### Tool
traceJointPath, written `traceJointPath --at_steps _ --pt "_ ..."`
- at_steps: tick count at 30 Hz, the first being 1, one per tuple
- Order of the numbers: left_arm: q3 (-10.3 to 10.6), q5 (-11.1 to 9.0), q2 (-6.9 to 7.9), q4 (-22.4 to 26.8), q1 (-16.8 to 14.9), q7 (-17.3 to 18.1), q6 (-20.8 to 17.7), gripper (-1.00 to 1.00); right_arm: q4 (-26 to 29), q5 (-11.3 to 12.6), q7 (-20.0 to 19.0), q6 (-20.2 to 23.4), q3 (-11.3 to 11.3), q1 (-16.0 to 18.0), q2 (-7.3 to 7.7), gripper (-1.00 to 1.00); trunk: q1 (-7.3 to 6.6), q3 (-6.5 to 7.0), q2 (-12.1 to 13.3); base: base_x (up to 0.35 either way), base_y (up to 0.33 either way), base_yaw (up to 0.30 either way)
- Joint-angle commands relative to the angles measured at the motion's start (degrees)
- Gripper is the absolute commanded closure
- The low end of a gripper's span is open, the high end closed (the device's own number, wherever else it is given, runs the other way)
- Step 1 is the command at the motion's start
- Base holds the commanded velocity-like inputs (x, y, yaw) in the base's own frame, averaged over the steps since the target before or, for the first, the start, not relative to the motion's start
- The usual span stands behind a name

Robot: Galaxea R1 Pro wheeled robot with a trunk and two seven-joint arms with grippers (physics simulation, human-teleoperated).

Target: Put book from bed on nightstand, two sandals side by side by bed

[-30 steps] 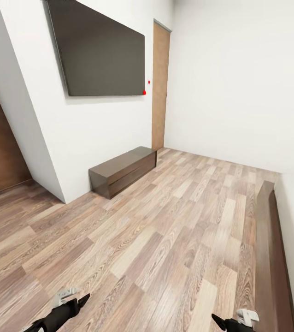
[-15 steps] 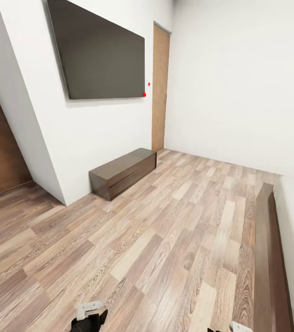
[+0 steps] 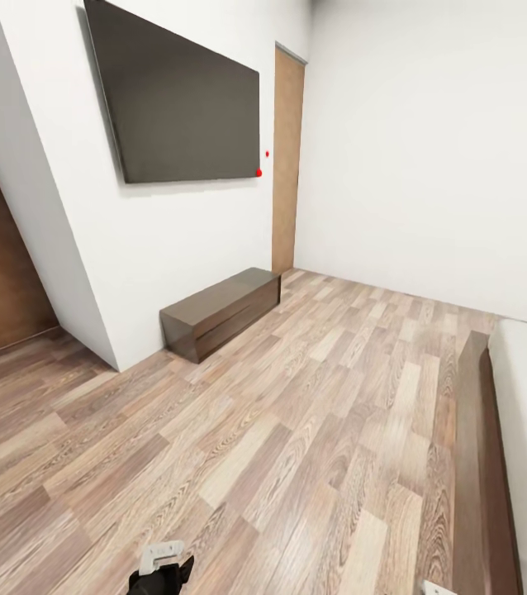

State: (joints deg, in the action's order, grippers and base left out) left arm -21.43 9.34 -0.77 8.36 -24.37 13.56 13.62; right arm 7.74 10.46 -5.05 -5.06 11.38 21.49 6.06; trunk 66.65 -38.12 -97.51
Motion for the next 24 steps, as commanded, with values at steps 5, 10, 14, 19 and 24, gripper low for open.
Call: traceJointPath --at_steps 5,10,14,19,24 --pt "-0.47 0.59 -0.02 0.0 -0.05 0.15 0.17 -1.0 -0.09 0.47 0.02 -0.22 0.13 0.04 0.01 -1.0 -1.11 0.85 2.0 0.0 0.0 0.0" --pt "-0.52 0.59 -0.02 -0.01 -0.05 0.15 0.18 -1.0 -0.09 0.45 0.09 -0.22 0.07 0.04 0.01 -1.0 -2.21 1.75 4.0 0.0 0.0 0.0" --pt "-0.54 0.59 -0.02 0.01 -0.05 0.15 0.18 -1.0 -0.03 0.44 0.12 -0.26 0.12 0.04 0.01 -1.0 -3.09 2.47 5.61 0.0 0.0 0.0" --pt "-0.54 0.59 -0.01 0.03 -0.04 0.15 0.18 -1.0 -0.01 0.44 0.1 -2.95 0.13 0.04 0.01 -1.0 -4.19 3.36 7.61 0.0 0.0 0.0" --pt "-0.54 0.59 0.03 0.02 -0.02 0.15 0.18 -1.0 -0.01 0.5 0.07 -5.7 0.15 0.04 0.01 -1.0 -5.28 4.26 9.62 0.0 0.0 0.0"
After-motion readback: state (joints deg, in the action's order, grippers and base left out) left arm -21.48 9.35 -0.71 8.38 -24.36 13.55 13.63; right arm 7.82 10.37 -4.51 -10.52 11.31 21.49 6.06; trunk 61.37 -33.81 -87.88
